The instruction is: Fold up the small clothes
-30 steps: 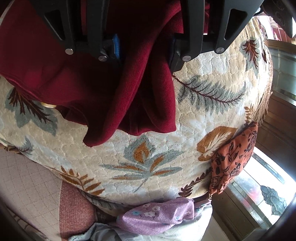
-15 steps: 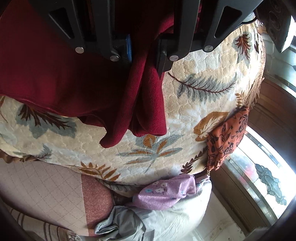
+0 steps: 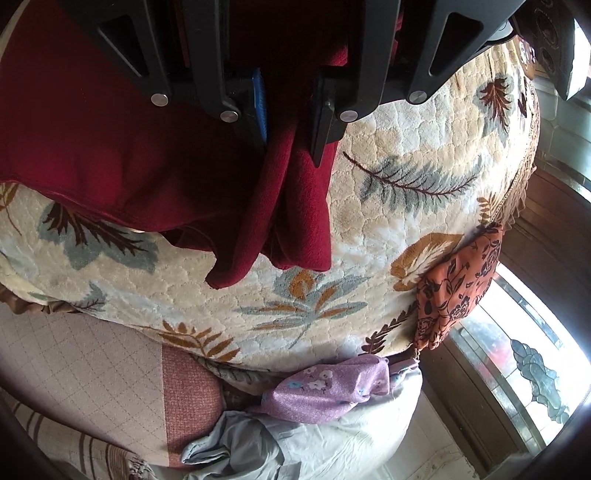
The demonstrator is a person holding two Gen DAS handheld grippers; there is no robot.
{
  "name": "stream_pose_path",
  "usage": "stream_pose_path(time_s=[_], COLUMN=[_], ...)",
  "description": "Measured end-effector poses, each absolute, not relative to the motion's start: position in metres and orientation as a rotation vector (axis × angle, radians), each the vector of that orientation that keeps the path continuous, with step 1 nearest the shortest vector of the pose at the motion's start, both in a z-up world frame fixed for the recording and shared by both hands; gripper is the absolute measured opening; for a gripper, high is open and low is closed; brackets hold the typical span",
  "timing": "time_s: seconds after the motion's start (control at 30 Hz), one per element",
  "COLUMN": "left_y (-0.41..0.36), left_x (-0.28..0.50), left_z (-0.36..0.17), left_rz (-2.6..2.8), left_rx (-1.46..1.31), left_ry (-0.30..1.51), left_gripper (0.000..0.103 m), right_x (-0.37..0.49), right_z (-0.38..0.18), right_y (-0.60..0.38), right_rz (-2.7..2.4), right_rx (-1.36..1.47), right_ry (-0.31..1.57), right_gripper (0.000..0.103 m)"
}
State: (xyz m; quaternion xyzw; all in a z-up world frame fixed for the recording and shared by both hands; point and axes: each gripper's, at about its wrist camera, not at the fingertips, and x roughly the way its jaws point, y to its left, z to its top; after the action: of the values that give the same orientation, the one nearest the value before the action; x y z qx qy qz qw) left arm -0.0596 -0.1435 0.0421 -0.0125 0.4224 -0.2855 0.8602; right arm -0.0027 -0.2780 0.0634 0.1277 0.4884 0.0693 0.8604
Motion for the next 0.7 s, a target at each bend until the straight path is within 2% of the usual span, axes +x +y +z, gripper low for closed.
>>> stream_pose_path(time_s=[0.03,0.1,0.13,0.23,0.3,0.37,0.47,0.5,0.63,0.67,0.7], left_y=[-0.143,-0.143,-0.142,-0.140,-0.138,-0.136,-0.136,-0.137,-0.137,-0.138,-0.139], left_x=[-0.059,-0.058,-0.057,-0.053,-0.050,-0.047,-0.044,-0.044,-0.042,-0.044,-0.046], left_z=[0.042,0.040,0.039,0.037,0.036,0.036,0.034,0.033,0.029,0.030,0.033], left_rz=[-0.599,-0.598,-0.595,-0.590,-0.585,-0.580,-0.584,-0.581,-0.583,-0.589,-0.602], left_rx=[-0.025,-0.027,-0.030,-0.039,-0.045,-0.054,-0.061,-0.058,-0.072,-0.072,-0.075], left_ry=[0.888,0.896,0.901,0.912,0.918,0.927,0.933,0.932,0.929,0.926,0.917], left_gripper=[0.044,0.044,0.044,0.044,0.044,0.044,0.046,0.049,0.049,0.047,0.036], right_x=[0.003,0.016,0.023,0.039,0.043,0.043,0.035,0.031,0.012,0.008,0.003], right_z=[0.062,0.058,0.055,0.045,0.041,0.038,0.041,0.044,0.054,0.056,0.058], right_y=[-0.276,-0.270,-0.267,-0.260,-0.255,-0.254,-0.257,-0.260,-0.275,-0.279,-0.284], right_rz=[0.149,0.156,0.145,0.122,0.123,0.121,0.132,0.138,0.170,0.174,0.176], right_rx=[0.261,0.243,0.226,0.194,0.163,0.163,0.193,0.214,0.327,0.341,0.353], right_ry=[1.038,1.067,1.086,1.128,1.133,1.125,1.089,1.075,1.021,1.012,1.005], right_gripper=[0.019,0.034,0.049,0.051,0.050,0.037,0.023,0.021,0.017,0.016,0.016])
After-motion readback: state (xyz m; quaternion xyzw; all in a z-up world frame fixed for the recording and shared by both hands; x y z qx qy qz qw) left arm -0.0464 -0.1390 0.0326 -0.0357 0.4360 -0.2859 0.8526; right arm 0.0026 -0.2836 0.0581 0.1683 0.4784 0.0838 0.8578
